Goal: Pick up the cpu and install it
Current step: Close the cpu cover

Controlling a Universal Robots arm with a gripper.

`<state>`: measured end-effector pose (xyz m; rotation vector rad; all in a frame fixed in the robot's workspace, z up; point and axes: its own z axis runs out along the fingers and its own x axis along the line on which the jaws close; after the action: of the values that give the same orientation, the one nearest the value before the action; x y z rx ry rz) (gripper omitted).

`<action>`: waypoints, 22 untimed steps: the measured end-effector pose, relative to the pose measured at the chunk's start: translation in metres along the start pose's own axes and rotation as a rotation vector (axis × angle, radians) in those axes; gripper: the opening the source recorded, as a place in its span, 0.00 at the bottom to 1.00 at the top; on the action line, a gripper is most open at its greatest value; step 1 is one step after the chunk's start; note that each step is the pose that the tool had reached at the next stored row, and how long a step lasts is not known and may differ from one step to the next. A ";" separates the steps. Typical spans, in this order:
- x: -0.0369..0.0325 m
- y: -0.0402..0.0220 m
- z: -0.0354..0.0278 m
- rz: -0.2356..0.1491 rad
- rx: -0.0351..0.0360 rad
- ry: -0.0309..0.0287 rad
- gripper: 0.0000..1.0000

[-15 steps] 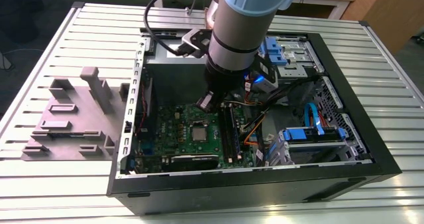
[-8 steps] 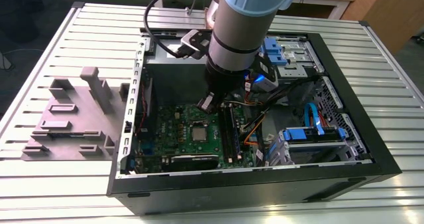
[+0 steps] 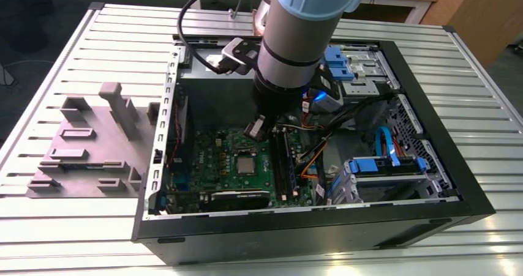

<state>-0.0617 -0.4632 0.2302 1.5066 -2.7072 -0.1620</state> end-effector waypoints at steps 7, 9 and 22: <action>0.0009 -0.0006 0.0000 -0.040 -0.0005 0.0043 0.10; 0.0011 -0.0008 -0.0001 -0.051 -0.0007 0.0055 0.10; 0.0013 -0.0025 -0.0002 -0.122 -0.0022 0.0141 0.10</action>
<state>-0.0603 -0.4657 0.2301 1.6657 -2.6045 -0.1574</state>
